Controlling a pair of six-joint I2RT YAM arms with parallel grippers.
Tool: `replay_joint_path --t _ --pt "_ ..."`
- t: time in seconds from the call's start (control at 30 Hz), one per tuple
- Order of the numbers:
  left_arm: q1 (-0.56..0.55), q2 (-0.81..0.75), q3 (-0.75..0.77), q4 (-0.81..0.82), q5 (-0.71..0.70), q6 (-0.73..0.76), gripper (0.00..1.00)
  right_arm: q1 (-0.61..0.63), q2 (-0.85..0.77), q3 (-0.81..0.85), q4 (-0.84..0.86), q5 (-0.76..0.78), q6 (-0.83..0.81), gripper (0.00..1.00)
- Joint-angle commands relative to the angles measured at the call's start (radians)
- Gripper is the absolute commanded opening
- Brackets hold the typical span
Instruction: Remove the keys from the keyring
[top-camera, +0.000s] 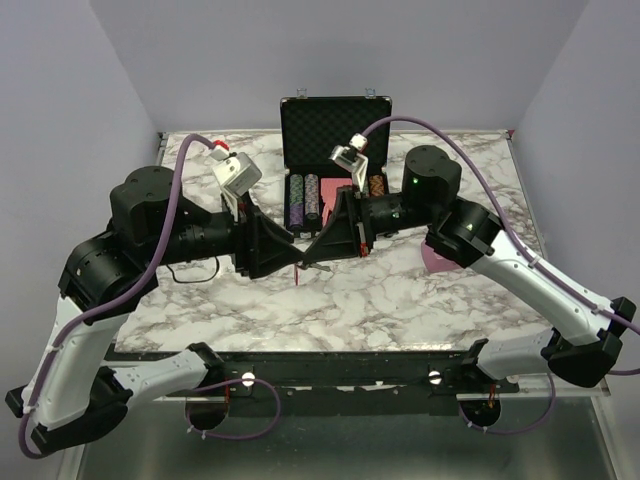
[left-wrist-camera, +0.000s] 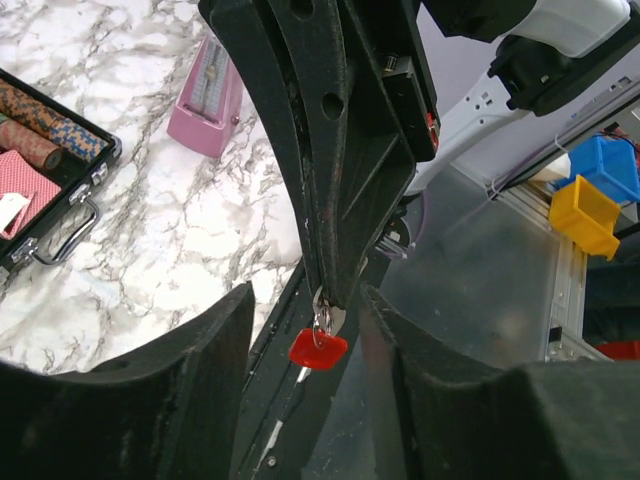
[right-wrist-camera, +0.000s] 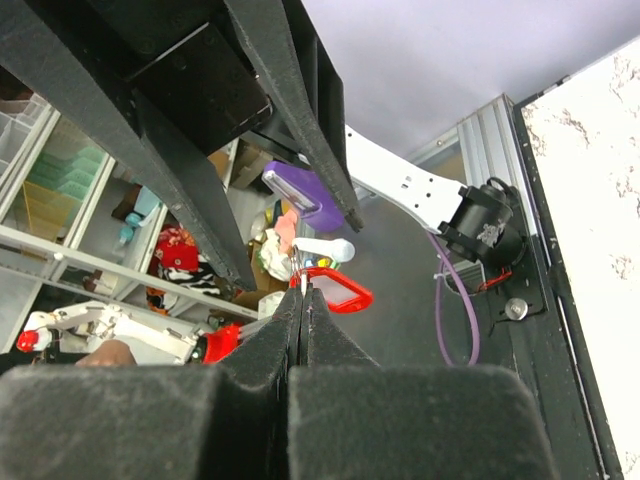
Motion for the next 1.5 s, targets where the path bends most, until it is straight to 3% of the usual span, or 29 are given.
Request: replay_joint_path --t 0.0,0.13,1.17,1.47 --pt "0.034 0.025 0.033 -0.043 0.107 0.039 0.5 0.004 0.011 0.02 -0.056 -0.048 -0.044 0.01" --pt "0.055 0.042 0.031 -0.065 0.146 0.059 0.44 0.004 0.009 0.017 -0.067 -0.048 -0.058 0.01" --pt "0.094 0.052 -0.018 -0.094 0.278 0.127 0.31 0.006 0.018 0.024 -0.073 -0.062 -0.066 0.01" --pt "0.094 0.049 -0.056 -0.028 0.299 0.091 0.16 0.004 0.015 0.019 -0.064 -0.065 -0.061 0.01"
